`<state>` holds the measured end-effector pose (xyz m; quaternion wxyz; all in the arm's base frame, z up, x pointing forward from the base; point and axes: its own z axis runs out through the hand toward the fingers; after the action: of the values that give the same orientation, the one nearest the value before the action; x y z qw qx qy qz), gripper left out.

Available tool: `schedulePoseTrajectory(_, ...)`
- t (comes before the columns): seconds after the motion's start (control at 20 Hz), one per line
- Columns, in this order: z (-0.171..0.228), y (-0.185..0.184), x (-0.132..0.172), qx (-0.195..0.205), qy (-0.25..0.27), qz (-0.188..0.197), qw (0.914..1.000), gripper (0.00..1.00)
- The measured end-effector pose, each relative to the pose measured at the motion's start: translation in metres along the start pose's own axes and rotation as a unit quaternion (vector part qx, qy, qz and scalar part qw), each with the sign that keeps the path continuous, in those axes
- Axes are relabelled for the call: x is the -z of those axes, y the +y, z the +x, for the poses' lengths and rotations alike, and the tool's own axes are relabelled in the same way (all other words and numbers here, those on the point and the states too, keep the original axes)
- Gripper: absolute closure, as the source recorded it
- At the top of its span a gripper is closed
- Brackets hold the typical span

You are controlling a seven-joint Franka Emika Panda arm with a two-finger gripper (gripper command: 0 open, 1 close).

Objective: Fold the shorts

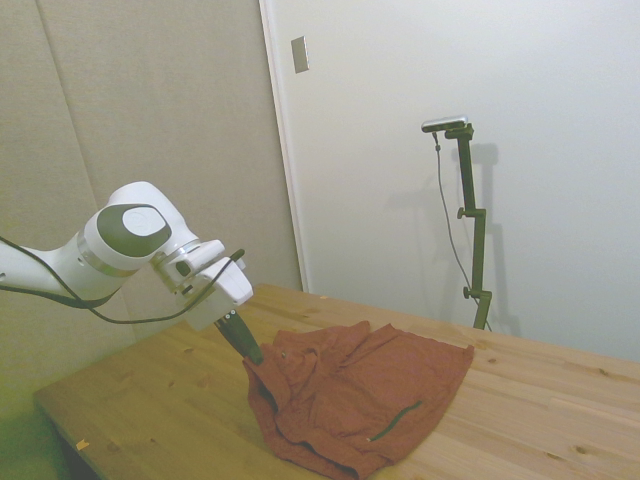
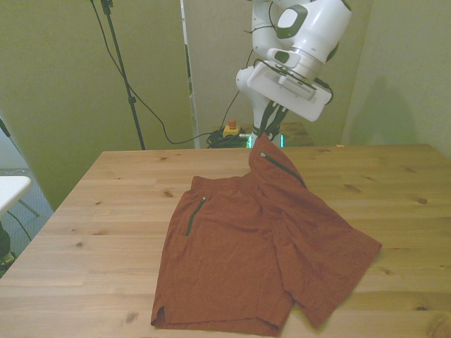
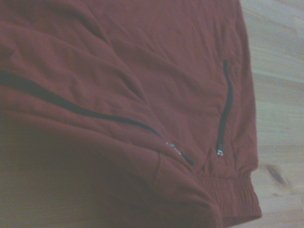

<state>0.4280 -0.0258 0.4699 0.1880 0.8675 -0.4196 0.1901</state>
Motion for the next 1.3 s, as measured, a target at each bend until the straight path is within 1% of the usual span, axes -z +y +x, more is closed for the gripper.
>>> schedulePoseTrajectory(0.15, 0.031, 0.035, -0.033, -0.028, -0.022, 0.004, 0.9993, 1.00)
schedulePoseTrajectory(0.3, 0.051, 0.064, -0.071, -0.055, -0.050, 0.012, 0.9972, 1.00)
schedulePoseTrajectory(0.35, 0.058, 0.073, -0.086, -0.065, -0.054, 0.010, 0.9964, 0.00)
schedulePoseTrajectory(0.5, 0.071, 0.095, -0.135, -0.095, -0.069, -0.001, 0.9930, 0.00)
schedulePoseTrajectory(0.6, 0.074, 0.101, -0.163, -0.104, -0.079, -0.009, 0.9914, 0.00)
schedulePoseTrajectory(0.65, 0.075, 0.102, -0.174, -0.107, -0.082, -0.012, 0.9908, 0.00)
schedulePoseTrajectory(0.75, 0.077, 0.099, -0.186, -0.108, -0.086, -0.016, 0.9903, 0.00)
schedulePoseTrajectory(0.85, 0.078, 0.096, -0.190, -0.108, -0.084, -0.015, 0.9905, 0.00)
schedulePoseTrajectory(1.1, 0.081, 0.095, -0.187, -0.110, -0.078, -0.009, 0.9908, 0.00)
schedulePoseTrajectory(1.2, 0.083, 0.097, -0.184, -0.113, -0.074, -0.007, 0.9908, 0.00)
schedulePoseTrajectory(1.3, 0.087, 0.098, -0.172, -0.115, -0.061, -0.001, 0.9914, 0.00)
